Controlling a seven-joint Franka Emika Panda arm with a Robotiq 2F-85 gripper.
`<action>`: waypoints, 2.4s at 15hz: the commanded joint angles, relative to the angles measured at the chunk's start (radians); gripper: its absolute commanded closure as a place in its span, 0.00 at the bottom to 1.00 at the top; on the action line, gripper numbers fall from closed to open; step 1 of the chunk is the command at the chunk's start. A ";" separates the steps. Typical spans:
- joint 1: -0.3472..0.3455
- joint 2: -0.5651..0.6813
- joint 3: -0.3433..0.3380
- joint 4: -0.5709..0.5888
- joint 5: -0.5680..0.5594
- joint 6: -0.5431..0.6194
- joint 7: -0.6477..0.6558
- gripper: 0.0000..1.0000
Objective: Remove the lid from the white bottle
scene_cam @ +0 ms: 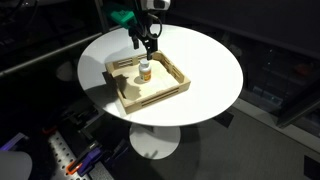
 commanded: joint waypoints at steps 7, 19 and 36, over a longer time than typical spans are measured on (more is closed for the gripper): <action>0.017 0.102 -0.020 0.042 -0.016 0.063 0.022 0.00; 0.045 0.170 -0.029 0.094 -0.025 0.073 0.033 0.12; 0.059 0.161 -0.043 0.099 -0.050 0.067 0.030 0.60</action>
